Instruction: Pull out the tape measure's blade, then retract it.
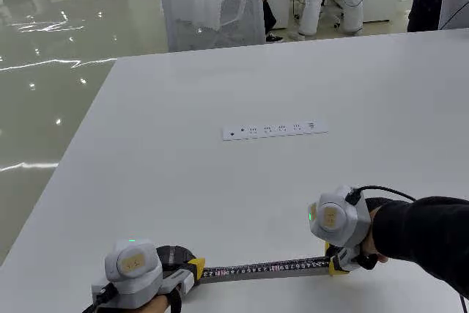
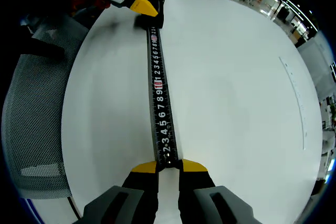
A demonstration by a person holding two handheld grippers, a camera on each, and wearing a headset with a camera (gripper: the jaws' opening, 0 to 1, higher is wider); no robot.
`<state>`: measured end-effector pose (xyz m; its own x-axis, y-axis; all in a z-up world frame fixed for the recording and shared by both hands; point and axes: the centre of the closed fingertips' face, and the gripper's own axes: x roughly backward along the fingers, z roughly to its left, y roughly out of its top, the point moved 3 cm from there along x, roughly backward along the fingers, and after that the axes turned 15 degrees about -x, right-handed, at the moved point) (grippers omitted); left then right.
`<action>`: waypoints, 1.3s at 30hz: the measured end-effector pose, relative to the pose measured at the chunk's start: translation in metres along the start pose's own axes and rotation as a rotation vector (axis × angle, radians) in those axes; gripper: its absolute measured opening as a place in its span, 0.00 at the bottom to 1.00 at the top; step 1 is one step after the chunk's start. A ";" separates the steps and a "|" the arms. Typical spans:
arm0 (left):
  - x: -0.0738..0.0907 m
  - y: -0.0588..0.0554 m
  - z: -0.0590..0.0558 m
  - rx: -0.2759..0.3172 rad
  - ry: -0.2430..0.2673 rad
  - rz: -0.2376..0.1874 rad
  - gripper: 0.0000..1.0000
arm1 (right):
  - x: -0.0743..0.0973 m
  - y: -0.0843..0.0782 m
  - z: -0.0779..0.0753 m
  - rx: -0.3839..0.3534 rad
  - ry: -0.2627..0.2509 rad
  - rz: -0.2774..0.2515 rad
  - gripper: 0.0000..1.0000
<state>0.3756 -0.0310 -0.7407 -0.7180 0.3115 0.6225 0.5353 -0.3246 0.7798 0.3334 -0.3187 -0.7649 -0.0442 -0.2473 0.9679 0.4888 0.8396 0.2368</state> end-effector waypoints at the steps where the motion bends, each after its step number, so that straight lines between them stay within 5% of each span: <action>1: 0.000 0.000 0.000 -0.009 -0.002 -0.001 0.61 | 0.000 0.000 0.000 0.006 0.001 0.000 0.09; 8: 0.000 0.000 -0.001 -0.041 0.004 0.026 0.59 | -0.002 0.001 0.002 0.043 -0.003 0.009 0.09; 39: -0.001 -0.001 0.000 -0.044 -0.007 0.053 0.59 | -0.004 0.012 0.007 -0.004 -0.033 0.017 0.09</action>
<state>0.3761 -0.0306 -0.7426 -0.6857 0.2993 0.6635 0.5521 -0.3802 0.7421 0.3336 -0.3039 -0.7656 -0.0651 -0.2169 0.9740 0.4928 0.8418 0.2204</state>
